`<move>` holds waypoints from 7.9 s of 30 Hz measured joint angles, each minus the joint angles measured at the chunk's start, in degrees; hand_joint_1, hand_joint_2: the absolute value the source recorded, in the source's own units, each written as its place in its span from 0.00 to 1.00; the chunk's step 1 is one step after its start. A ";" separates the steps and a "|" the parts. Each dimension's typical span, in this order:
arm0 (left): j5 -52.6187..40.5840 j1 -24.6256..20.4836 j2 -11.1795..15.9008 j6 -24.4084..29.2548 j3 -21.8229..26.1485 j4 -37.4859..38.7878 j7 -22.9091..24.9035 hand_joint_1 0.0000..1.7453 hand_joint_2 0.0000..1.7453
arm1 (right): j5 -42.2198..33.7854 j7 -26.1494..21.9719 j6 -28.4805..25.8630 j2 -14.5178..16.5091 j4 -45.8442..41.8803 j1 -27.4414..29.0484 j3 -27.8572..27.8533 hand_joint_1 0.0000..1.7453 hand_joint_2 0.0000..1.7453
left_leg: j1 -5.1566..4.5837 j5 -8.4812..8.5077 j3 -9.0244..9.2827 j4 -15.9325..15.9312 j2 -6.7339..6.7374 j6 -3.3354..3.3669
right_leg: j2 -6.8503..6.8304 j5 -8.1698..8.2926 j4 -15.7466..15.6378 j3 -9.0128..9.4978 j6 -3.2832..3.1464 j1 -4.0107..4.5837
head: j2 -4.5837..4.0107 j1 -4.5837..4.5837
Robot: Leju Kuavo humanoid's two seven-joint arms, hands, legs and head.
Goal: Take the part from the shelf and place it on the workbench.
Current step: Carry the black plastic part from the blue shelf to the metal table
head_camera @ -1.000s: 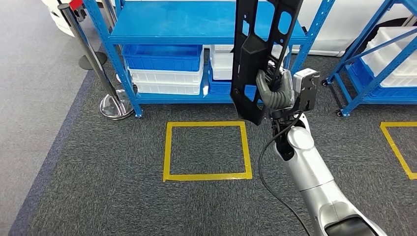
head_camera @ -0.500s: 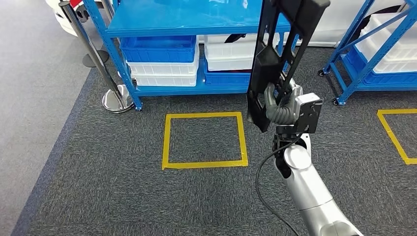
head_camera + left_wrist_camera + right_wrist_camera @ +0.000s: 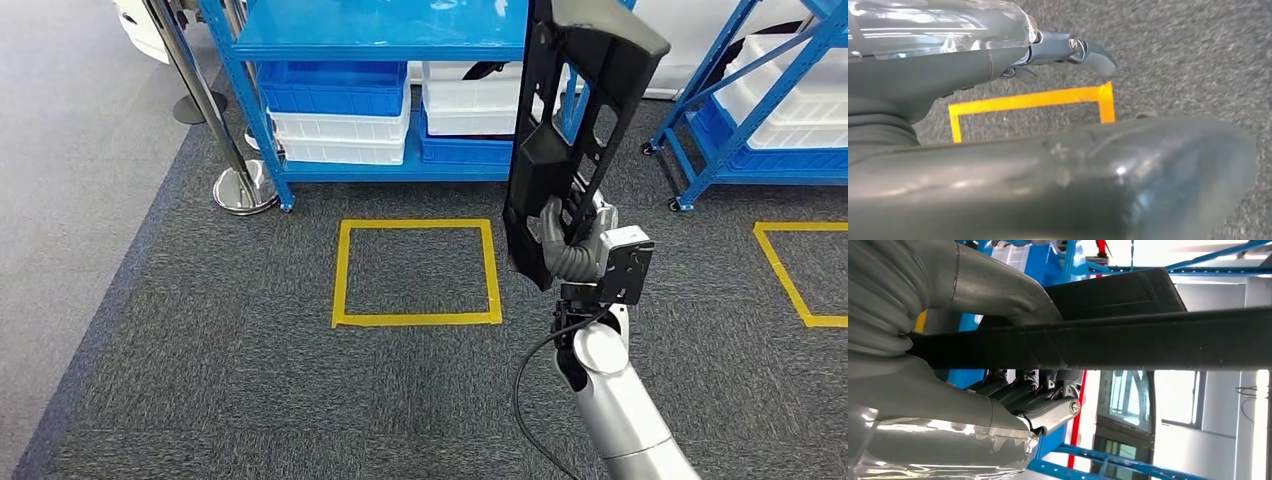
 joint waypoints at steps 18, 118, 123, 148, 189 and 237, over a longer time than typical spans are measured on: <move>-1.00 0.48 -0.39 0.51 -0.46 0.02 1.05 0.00 0.00 | -0.36 -2.08 0.22 -0.05 -1.63 4.28 -5.75 1.00 1.00 | 0.18 -5.92 -5.55 12.01 0.00 -2.93 | 0.28 4.41 -13.86 7.28 -3.10 0.29 | 0.00 -0.11; -7.15 0.38 -0.59 -1.86 -1.18 0.06 0.49 0.00 0.00 | 59.20 21.99 -9.02 -50.01 26.06 12.40 -49.78 1.00 1.00 | -2.14 -1.26 2.06 -1.00 -1.52 3.30 | 3.58 3.37 -10.71 4.33 0.00 -0.02 | 0.00 0.86; -7.15 0.46 -0.75 -1.90 -1.15 0.07 0.50 0.00 0.00 | 59.19 21.99 -8.96 -49.92 26.09 12.60 -50.15 1.00 1.00 | -1.59 -1.44 2.15 -1.07 1.13 2.18 | 0.45 -0.69 -0.58 0.00 2.03 -1.32 | 0.00 0.93; -7.30 0.36 -0.74 -1.38 -0.99 0.04 0.12 0.00 0.00 | 60.02 21.09 -7.69 -47.28 25.68 16.02 -55.24 1.00 1.00 | -2.47 -2.16 1.86 0.07 -1.68 3.28 | 3.55 3.95 -11.44 4.75 0.69 -0.84 | 0.00 0.78; -8.34 0.24 -1.40 -1.37 -0.84 0.04 0.91 0.00 0.00 | 63.68 24.88 -12.08 -39.64 21.85 15.61 -50.02 1.00 1.00 | -2.48 -3.33 0.69 2.23 2.84 1.62 | -2.15 4.03 -12.75 6.90 1.57 -1.15 | 0.00 0.72; -9.03 0.25 -1.64 -0.91 -0.80 0.04 1.06 0.00 0.00 | 63.88 22.85 -13.35 -36.30 22.02 16.92 -50.84 1.00 1.00 | -2.03 -3.55 1.10 2.39 -2.87 1.91 | 5.35 5.94 -13.44 5.68 -0.02 -0.77 | 0.00 0.63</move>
